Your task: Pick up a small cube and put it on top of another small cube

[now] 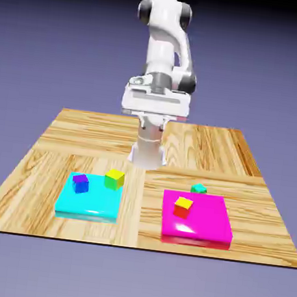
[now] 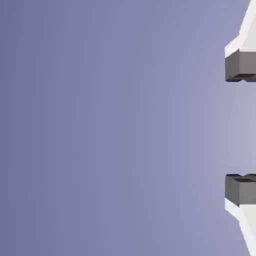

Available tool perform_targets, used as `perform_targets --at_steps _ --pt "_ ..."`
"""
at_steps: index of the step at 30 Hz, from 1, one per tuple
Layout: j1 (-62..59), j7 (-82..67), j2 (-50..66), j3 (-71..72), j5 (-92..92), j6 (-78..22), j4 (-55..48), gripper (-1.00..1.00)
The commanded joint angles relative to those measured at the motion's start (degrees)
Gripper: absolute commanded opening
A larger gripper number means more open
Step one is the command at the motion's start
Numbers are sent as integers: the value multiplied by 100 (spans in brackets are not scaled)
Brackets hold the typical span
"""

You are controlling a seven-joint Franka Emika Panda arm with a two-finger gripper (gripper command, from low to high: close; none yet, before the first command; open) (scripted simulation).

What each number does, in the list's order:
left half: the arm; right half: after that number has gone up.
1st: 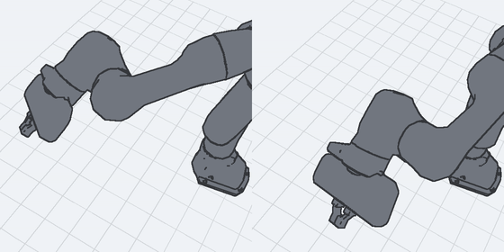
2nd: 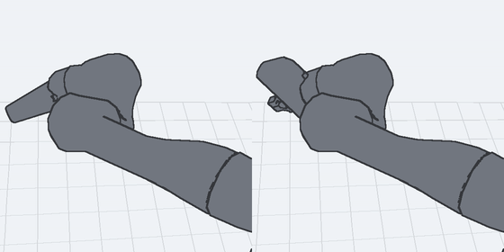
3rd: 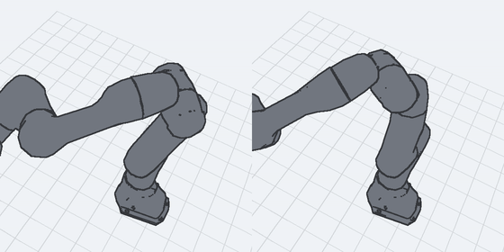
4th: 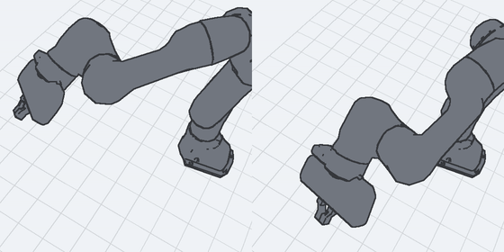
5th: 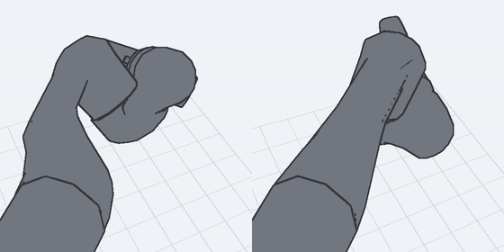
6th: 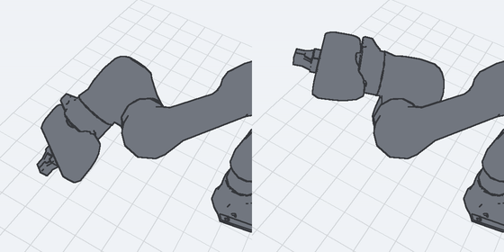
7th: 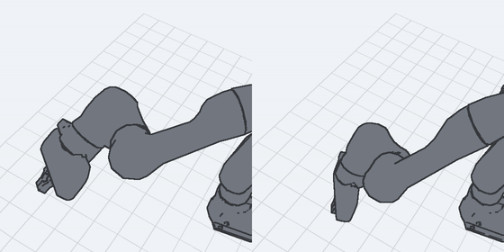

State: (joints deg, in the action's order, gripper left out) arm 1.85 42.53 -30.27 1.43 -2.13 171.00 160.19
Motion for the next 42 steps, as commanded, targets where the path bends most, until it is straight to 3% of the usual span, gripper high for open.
perform_targets --at_steps 1,33,42 --pt "97 6 199 119 -177 -250 -67 0" --pt "3175 198 6549 3913 -5829 -8219 -2218 0" --pt "1308 758 8366 5089 -7302 -9751 -2205 0"
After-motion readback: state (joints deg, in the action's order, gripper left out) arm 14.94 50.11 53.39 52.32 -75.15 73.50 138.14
